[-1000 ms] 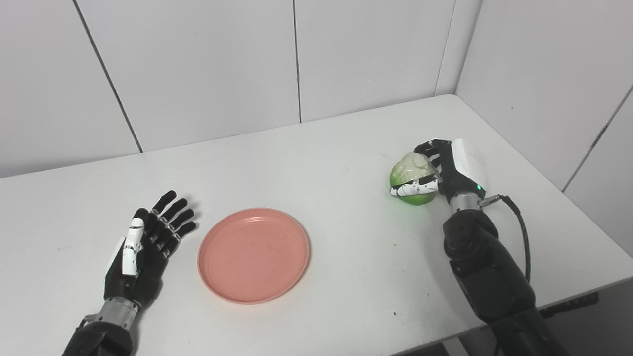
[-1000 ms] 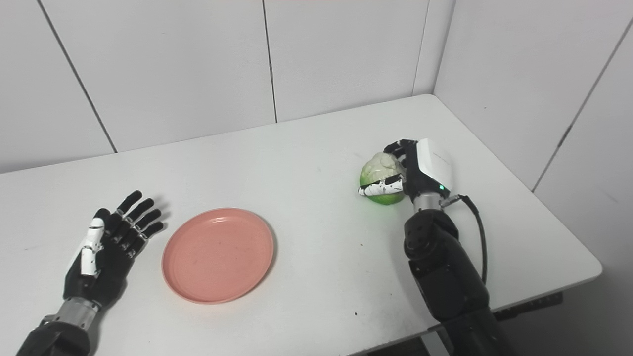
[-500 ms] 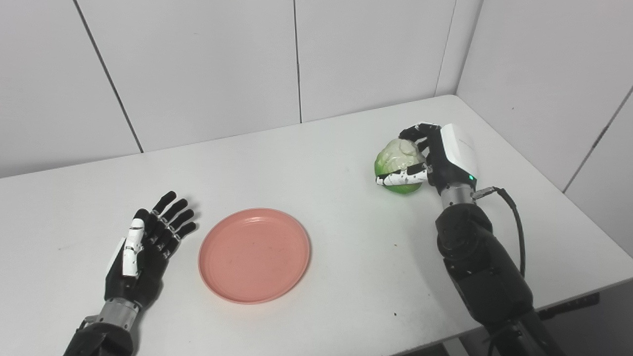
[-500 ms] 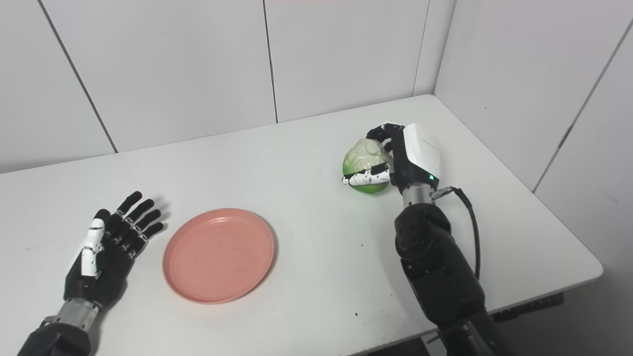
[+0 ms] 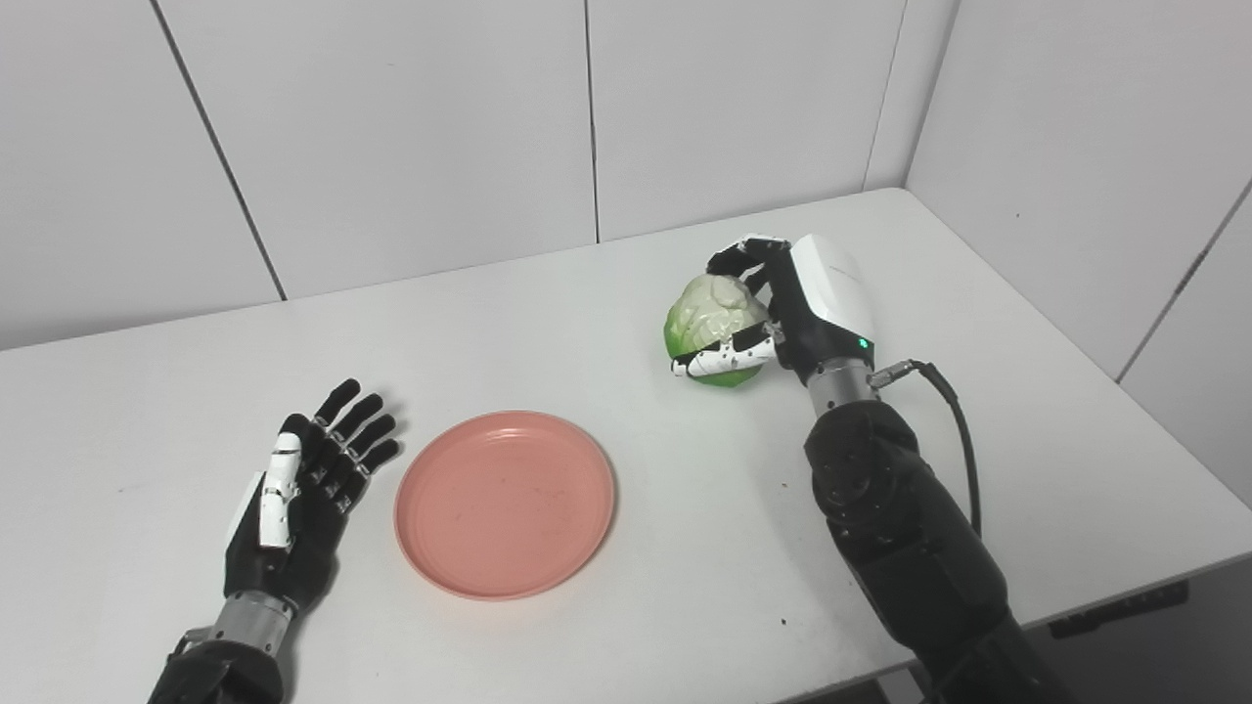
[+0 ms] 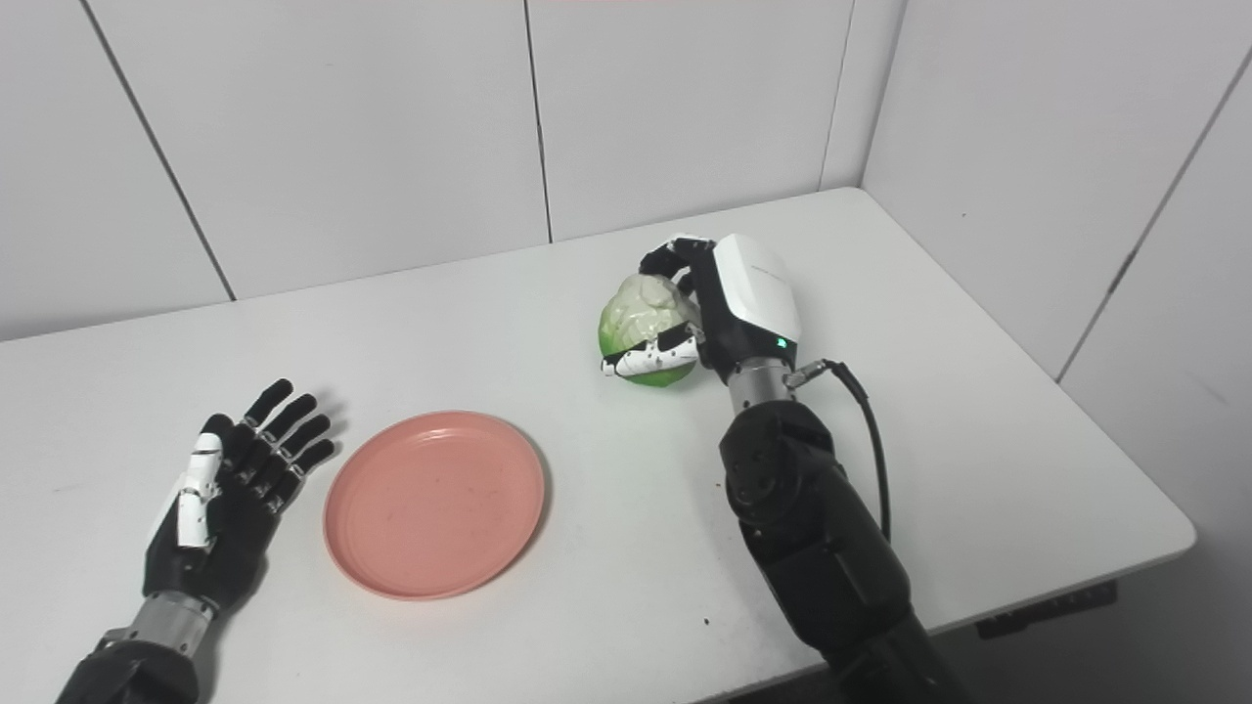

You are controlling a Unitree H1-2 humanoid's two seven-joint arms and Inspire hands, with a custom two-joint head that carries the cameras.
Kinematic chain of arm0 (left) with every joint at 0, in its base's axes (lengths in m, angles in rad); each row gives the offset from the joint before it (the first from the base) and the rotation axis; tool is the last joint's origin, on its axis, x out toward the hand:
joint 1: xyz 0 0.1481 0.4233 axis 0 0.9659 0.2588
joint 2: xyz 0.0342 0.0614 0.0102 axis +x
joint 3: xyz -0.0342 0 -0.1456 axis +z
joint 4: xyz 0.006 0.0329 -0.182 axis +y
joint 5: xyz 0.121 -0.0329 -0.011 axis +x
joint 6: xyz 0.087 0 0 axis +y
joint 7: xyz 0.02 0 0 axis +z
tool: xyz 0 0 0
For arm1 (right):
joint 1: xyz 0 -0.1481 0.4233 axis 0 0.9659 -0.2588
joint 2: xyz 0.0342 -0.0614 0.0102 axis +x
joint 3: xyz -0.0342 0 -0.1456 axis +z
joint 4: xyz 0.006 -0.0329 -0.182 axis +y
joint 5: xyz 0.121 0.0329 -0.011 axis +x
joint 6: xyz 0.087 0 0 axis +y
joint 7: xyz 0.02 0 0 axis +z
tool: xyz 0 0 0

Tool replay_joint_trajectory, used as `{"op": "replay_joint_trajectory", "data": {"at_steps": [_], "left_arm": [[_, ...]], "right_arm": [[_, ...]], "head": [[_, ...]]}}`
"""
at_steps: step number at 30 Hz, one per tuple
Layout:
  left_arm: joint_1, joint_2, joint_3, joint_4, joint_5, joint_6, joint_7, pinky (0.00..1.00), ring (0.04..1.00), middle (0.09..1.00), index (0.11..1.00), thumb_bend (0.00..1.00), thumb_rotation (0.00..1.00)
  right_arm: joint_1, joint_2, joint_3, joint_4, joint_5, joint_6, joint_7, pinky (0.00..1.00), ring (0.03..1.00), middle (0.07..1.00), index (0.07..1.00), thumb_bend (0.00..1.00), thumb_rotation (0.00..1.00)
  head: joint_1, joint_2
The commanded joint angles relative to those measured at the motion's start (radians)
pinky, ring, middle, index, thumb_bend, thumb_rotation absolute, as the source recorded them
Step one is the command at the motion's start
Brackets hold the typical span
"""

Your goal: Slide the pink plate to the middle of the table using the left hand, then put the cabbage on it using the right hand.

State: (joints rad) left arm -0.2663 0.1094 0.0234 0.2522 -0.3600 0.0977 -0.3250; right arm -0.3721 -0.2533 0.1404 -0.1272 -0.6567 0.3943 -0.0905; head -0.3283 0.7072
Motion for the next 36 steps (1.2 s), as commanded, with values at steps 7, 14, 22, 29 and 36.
{"op": "replay_joint_trajectory", "data": {"at_steps": [7, 14, 22, 29, 36], "left_arm": [[0.035, -0.038, -0.029, 0.010, 0.051, 0.081, 0.051, 0.86, 0.875, 0.894, 0.883, 0.47, 1.00], [0.038, -0.076, -0.045, -0.018, 0.082, 0.095, 0.098, 0.86, 0.878, 0.899, 0.886, 0.46, 1.00], [0.030, -0.122, -0.058, -0.046, 0.116, 0.127, 0.153, 0.87, 0.882, 0.897, 0.887, 0.43, 1.00], [0.023, -0.151, -0.068, -0.052, 0.160, 0.129, 0.187, 0.87, 0.882, 0.890, 0.882, 0.42, 1.00], [0.017, -0.168, -0.068, -0.044, 0.181, 0.125, 0.205, 0.87, 0.881, 0.888, 0.881, 0.43, 1.00]], "right_arm": [[-0.079, 0.025, 0.080, -0.012, -0.037, -0.070, 0.014, 0.33, 0.401, 0.447, 0.517, 0.53, 0.00], [-0.099, 0.056, 0.137, -0.005, -0.045, -0.078, 0.049, 0.32, 0.391, 0.444, 0.518, 0.53, 0.00], [-0.109, 0.075, 0.189, 0.033, -0.037, -0.140, 0.060, 0.31, 0.379, 0.437, 0.521, 0.53, 0.00], [-0.101, 0.108, 0.218, 0.074, -0.022, -0.188, 0.072, 0.33, 0.402, 0.448, 0.513, 0.53, 0.00], [-0.086, 0.122, 0.247, 0.097, -0.016, -0.221, 0.087, 0.34, 0.412, 0.455, 0.510, 0.53, 0.00]], "head": [[0.066, 0.000], [0.157, 0.003], [0.250, 0.012], [0.313, 0.024], [0.337, 0.030]]}}
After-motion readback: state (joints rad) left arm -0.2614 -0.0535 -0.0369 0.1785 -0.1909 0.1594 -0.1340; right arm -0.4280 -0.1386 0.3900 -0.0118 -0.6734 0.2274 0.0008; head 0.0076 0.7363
